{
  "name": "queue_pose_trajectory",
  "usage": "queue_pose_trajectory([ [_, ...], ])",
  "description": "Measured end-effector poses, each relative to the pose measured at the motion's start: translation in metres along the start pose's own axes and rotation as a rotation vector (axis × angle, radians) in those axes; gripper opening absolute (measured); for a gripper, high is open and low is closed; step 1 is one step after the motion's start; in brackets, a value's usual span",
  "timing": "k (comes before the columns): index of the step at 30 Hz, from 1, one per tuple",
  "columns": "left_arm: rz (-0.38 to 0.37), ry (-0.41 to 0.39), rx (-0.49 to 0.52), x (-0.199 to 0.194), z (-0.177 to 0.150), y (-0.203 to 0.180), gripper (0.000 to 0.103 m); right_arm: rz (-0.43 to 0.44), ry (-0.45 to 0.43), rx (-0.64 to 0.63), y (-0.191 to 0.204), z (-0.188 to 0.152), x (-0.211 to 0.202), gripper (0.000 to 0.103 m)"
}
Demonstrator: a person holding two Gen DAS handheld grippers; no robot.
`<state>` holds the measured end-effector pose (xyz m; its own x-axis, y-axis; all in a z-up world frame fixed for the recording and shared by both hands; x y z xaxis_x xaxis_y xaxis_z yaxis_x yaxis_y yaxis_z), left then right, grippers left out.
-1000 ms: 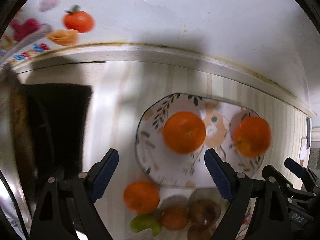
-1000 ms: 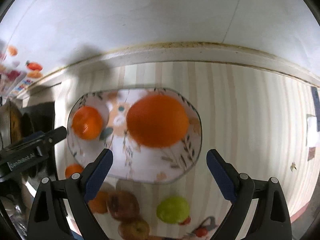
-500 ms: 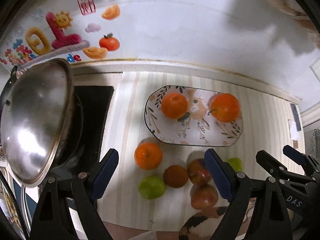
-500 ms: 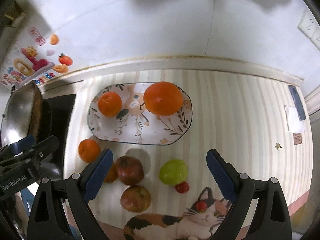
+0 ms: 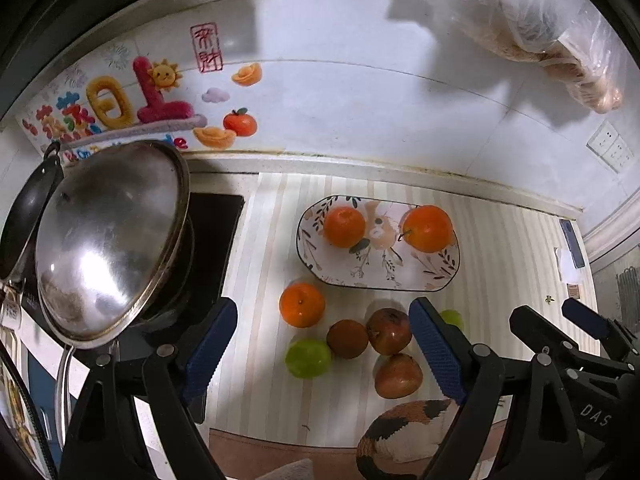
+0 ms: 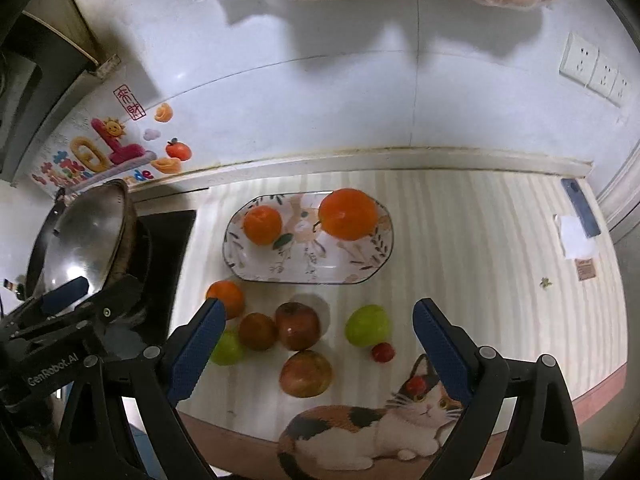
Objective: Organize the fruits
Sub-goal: 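Grasp a green apple with the left tool while the right tool grasps a red apple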
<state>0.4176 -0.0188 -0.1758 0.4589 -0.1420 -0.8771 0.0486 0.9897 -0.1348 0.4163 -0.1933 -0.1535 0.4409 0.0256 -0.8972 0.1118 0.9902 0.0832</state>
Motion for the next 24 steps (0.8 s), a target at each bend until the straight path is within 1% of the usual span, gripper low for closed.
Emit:
queue_pose_trajectory([
  [3, 0.006, 0.017, -0.015, 0.005, -0.004, 0.008, 0.088, 0.015, 0.023, 0.015, 0.001, -0.006, 0.008, 0.097],
  [7, 0.034, 0.069, -0.012, 0.027, -0.015, 0.017, 0.089, 0.033, 0.091, 0.037, 0.001, -0.020, 0.036, 0.097],
  [8, 0.046, 0.087, -0.004, 0.034, -0.018, 0.019, 0.095, 0.044, 0.120, 0.044, 0.002, -0.026, 0.047, 0.097],
  [10, 0.067, 0.123, 0.004, 0.051, -0.027, 0.023, 0.098, 0.065, 0.179, 0.061, 0.002, -0.038, 0.069, 0.097],
  [12, 0.076, 0.161, 0.003, 0.069, -0.036, 0.028, 0.098, 0.094, 0.259, 0.076, 0.004, -0.055, 0.097, 0.097],
  [14, 0.081, 0.215, -0.009, 0.090, -0.049, 0.034, 0.098, 0.111, 0.334, 0.088, 0.008, -0.072, 0.123, 0.097],
  [16, 0.083, 0.284, -0.020, 0.112, -0.063, 0.040, 0.098, 0.111, 0.400, 0.098, 0.009, -0.089, 0.148, 0.097],
  [18, 0.105, 0.353, -0.024, 0.131, -0.078, 0.046, 0.098, 0.106, 0.470, 0.123, 0.008, -0.106, 0.171, 0.097],
  [19, 0.097, 0.379, -0.024, 0.140, -0.085, 0.047, 0.098, 0.111, 0.506, 0.136, 0.009, -0.114, 0.182, 0.096],
  [21, 0.106, 0.411, -0.017, 0.152, -0.095, 0.048, 0.098, 0.116, 0.548, 0.161, 0.009, -0.125, 0.197, 0.094],
  [23, 0.101, 0.429, -0.004, 0.164, -0.101, 0.046, 0.098, 0.120, 0.567, 0.164, 0.011, -0.131, 0.205, 0.081],
  [24, 0.103, 0.441, 0.006, 0.170, -0.104, 0.045, 0.098, 0.121, 0.576, 0.165, 0.011, -0.133, 0.209, 0.078],
])
Point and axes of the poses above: each gripper's, at about its wrist camera, not at the fingertips, and x roughly the way its jaws point, y to its left, z to its top, the point moved 7 cm from there along x, roughly the way its jaws point, and after that the axes turned 5 degrees about -z, right-handed, at the moved point
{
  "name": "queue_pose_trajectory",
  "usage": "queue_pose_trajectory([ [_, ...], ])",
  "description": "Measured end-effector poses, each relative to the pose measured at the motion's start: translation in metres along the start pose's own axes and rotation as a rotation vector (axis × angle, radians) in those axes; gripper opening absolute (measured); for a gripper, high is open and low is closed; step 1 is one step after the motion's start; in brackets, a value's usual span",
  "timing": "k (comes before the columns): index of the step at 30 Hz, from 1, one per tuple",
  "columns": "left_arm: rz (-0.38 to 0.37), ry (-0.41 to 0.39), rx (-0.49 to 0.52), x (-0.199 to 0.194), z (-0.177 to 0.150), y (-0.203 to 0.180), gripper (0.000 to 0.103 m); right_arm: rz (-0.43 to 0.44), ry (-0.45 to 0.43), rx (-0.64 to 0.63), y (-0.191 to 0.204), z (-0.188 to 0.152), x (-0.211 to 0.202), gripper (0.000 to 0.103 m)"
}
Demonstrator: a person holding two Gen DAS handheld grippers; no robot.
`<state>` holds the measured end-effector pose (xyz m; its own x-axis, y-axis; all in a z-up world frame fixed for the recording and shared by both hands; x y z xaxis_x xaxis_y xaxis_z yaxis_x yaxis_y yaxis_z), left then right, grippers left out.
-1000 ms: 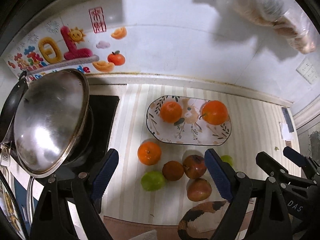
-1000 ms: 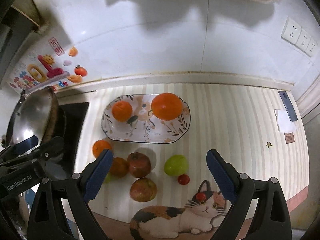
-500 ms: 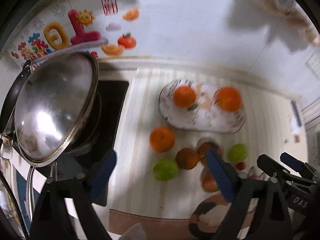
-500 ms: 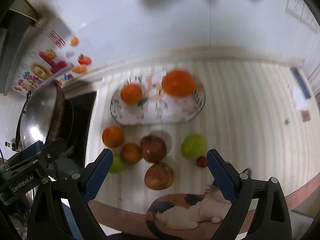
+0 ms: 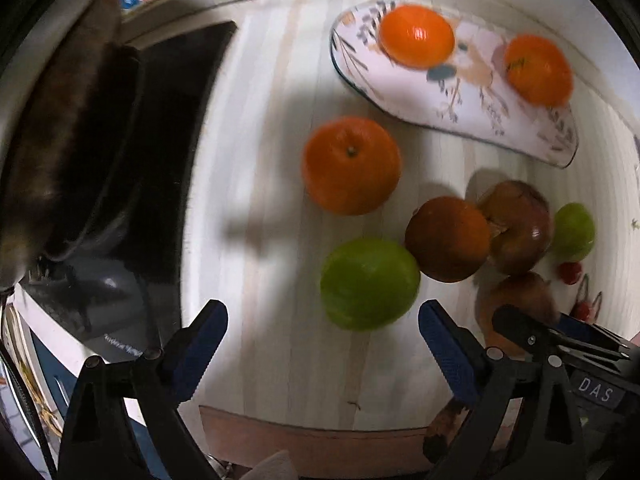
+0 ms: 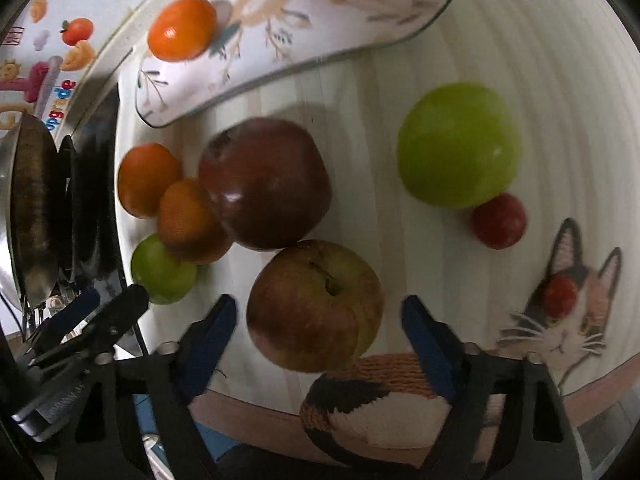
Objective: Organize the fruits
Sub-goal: 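Grasp a green apple with the left tool while the right tool grasps a red apple, then place the green apple on the plate with the left tool while the right tool places the red apple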
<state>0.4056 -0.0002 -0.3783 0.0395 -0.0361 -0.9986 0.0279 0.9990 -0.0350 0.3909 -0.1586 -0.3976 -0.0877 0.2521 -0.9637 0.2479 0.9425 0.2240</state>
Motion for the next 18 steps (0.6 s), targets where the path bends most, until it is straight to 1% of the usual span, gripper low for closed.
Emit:
queue_pose_trajectory([
  [2, -0.006, 0.018, 0.011, 0.010, 0.001, -0.004, 0.097, 0.019, 0.009, -0.002, 0.001, -0.001, 0.005, 0.071],
  [5, -0.018, 0.021, 0.032, 0.020, 0.005, -0.009, 0.096, 0.015, 0.007, -0.021, 0.003, -0.003, 0.007, 0.070],
  [6, -0.021, 0.018, 0.042, 0.022, 0.007, -0.011, 0.093, 0.014, 0.007, -0.025, 0.003, -0.004, 0.007, 0.070],
  [7, -0.027, 0.014, 0.049, 0.024, 0.008, -0.013, 0.090, 0.014, 0.008, -0.030, 0.004, -0.005, 0.008, 0.070],
  [8, -0.044, 0.007, 0.054, 0.025, 0.009, -0.015, 0.075, 0.014, 0.013, -0.035, 0.004, -0.006, 0.008, 0.070],
  [9, -0.088, -0.007, 0.054, 0.024, 0.010, -0.019, 0.064, 0.016, 0.017, -0.035, 0.005, -0.005, 0.006, 0.070],
  [10, -0.095, -0.011, 0.054, 0.023, 0.010, -0.021, 0.060, 0.013, 0.021, -0.037, 0.006, -0.006, 0.006, 0.070],
  [12, -0.070, -0.018, 0.077, 0.023, 0.007, -0.024, 0.060, 0.002, 0.028, -0.042, 0.006, -0.008, 0.006, 0.070],
  [15, -0.065, -0.018, 0.081, 0.022, -0.006, -0.025, 0.060, -0.011, 0.053, -0.050, -0.001, -0.017, 0.007, 0.070],
  [16, -0.059, -0.008, 0.081, 0.022, -0.013, -0.028, 0.060, -0.021, 0.064, -0.058, -0.004, -0.020, 0.008, 0.070],
  [18, -0.069, 0.016, 0.071, 0.024, -0.034, -0.025, 0.060, -0.038, 0.081, -0.073, -0.010, -0.028, 0.007, 0.070],
])
Point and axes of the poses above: each gripper's, at about its wrist camera, not at the fingertips, and x roughly the way its jaws point, y to its left, z to its top, the point moved 7 cm from there along x, roughly the way its jaws point, and after that the axes turned 5 degrees about -z, right-handed, at the moved point
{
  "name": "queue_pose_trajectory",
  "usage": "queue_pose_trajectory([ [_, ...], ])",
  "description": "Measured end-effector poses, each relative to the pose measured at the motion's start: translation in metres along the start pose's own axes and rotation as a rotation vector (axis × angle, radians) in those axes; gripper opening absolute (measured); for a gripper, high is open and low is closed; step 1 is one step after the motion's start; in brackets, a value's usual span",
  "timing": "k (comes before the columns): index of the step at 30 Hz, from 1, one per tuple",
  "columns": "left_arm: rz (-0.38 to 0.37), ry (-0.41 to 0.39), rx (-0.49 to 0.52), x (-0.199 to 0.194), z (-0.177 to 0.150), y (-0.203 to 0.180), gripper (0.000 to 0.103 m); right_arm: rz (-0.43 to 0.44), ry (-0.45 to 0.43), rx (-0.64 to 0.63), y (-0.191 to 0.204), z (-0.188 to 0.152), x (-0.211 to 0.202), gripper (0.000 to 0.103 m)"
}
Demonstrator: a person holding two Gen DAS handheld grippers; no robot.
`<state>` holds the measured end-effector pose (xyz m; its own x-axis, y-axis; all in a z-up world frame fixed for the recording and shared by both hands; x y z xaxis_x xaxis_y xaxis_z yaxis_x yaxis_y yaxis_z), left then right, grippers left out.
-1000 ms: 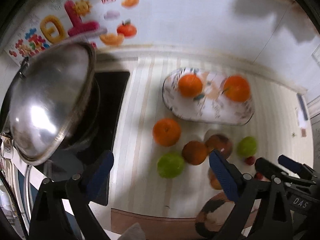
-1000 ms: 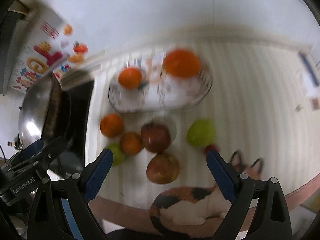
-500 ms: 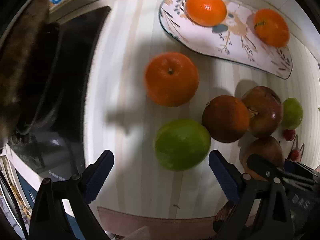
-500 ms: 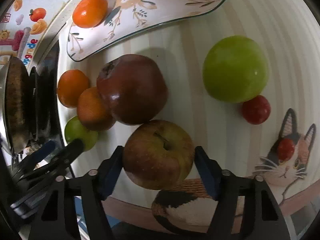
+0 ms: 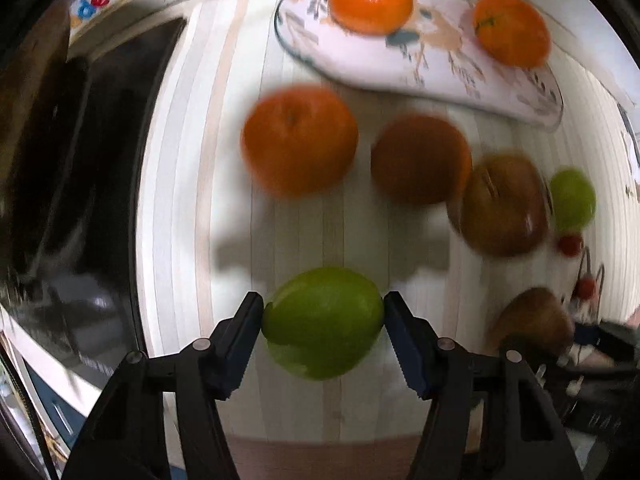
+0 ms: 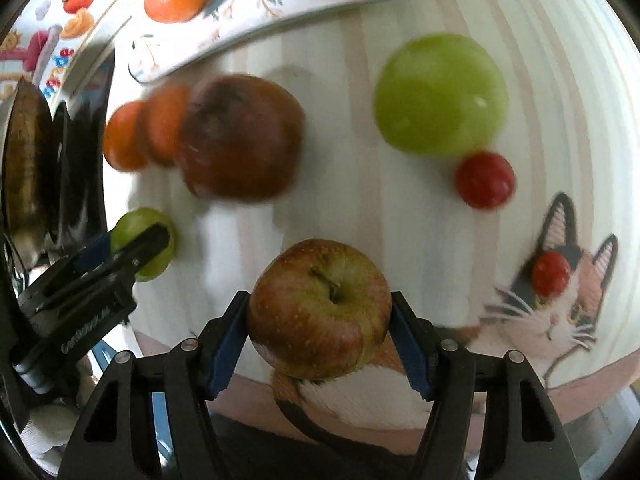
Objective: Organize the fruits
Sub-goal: 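Place the green apple on the plate with the left tool while the right tool places the red apple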
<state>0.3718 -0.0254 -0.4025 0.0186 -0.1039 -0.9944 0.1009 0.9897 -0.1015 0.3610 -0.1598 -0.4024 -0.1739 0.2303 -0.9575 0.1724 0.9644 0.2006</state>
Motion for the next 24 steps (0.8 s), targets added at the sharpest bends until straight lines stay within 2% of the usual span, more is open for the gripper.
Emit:
queue_pose_trajectory([
  [4, 0.006, 0.014, 0.001, -0.001, -0.029, -0.004, 0.060, -0.018, 0.006, -0.017, -0.007, -0.009, 0.001, 0.070],
  [6, 0.010, 0.009, -0.004, -0.002, -0.033, -0.005, 0.060, -0.018, 0.021, -0.013, -0.009, -0.010, 0.001, 0.071],
  [15, 0.017, -0.001, -0.011, 0.006, -0.030, -0.005, 0.060, -0.010, 0.069, 0.008, -0.019, -0.014, 0.002, 0.071],
  [19, 0.001, 0.011, -0.035, 0.000, -0.022, 0.005, 0.060, 0.006, 0.034, 0.024, -0.022, -0.013, 0.000, 0.069],
  [24, -0.037, -0.003, -0.037, -0.018, -0.020, 0.000, 0.059, 0.008, -0.033, 0.017, -0.025, -0.006, -0.020, 0.069],
])
Point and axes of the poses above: each gripper's, at about its wrist camera, not at the fingertips, and x roughly the way its jaws point, y to its left, z to its top, the point moved 7 cm from there along x, roughly the way its jaws point, and after that the axes turned 5 degrees about -z, right-handed, at the moved point
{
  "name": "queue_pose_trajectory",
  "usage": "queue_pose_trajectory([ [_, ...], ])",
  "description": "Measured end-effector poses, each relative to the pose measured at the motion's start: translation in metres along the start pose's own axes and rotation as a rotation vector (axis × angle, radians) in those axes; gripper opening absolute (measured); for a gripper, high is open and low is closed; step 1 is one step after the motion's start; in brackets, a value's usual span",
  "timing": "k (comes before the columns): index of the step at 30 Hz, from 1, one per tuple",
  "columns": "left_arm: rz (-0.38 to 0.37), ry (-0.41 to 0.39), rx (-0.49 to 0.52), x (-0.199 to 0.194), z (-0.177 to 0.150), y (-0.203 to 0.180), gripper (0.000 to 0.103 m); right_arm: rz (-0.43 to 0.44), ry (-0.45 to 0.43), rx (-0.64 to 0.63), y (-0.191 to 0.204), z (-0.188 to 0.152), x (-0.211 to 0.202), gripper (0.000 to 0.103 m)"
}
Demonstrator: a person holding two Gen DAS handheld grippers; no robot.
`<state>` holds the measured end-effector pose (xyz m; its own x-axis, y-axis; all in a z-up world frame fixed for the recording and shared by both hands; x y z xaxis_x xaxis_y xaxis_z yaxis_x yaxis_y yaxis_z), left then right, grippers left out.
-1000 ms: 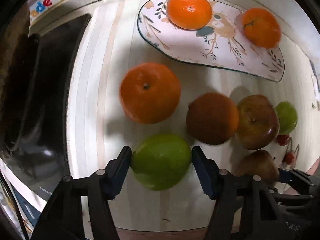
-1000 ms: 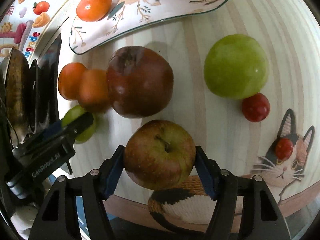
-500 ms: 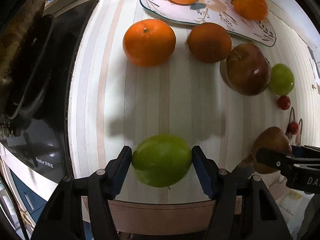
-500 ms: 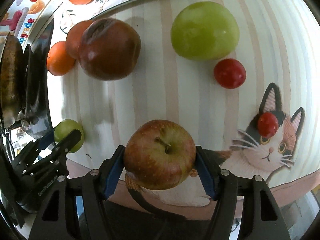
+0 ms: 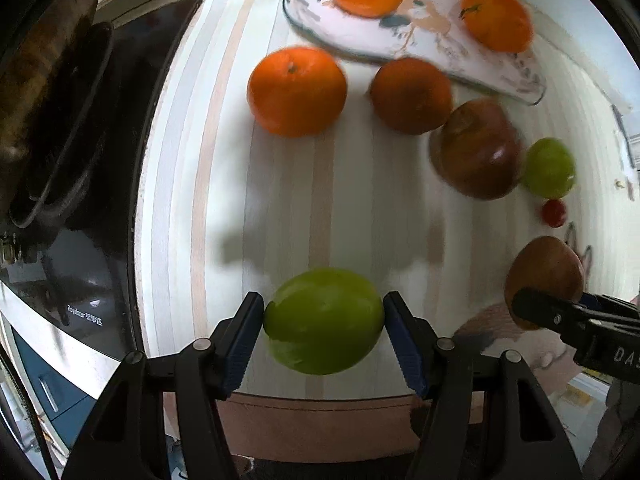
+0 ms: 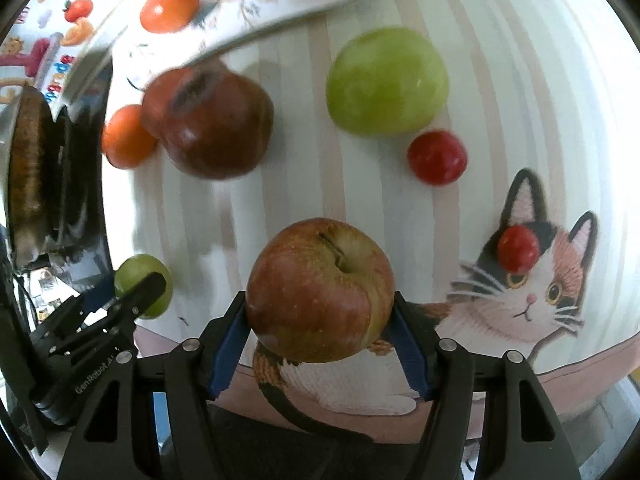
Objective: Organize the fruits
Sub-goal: 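Place the green apple on the plate with the left tool while the right tool places the red apple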
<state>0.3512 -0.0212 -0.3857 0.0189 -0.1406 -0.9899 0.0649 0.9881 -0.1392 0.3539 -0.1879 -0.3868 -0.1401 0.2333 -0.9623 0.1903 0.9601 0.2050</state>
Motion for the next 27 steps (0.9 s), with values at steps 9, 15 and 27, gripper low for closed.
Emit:
queue_pose_trajectory([
  [9, -0.150, -0.149, 0.000, -0.087, 0.064, -0.021, 0.060, 0.092, -0.136, 0.009, 0.007, 0.045, -0.083, 0.069],
  [15, -0.068, -0.158, 0.021, -0.082, 0.143, -0.021, 0.060, 0.084, -0.212, 0.066, 0.000, 0.119, -0.107, 0.069],
  [27, -0.024, 0.018, -0.044, -0.008, 0.195, 0.004, 0.060, 0.094, -0.106, 0.189, -0.019, 0.183, -0.052, 0.069],
])
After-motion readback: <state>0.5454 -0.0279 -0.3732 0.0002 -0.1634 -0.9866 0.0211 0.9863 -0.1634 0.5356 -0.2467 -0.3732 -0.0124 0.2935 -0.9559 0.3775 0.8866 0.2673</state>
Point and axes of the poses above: each gripper's, at about its wrist camera, not at the fingertips, and x roughly the way its jaws point, y to its left, z to its top, the point moved 7 cm from there along x, roughly the way its jaws point, and after that the axes turned 5 degrees about -z, right-handed, at the moved point
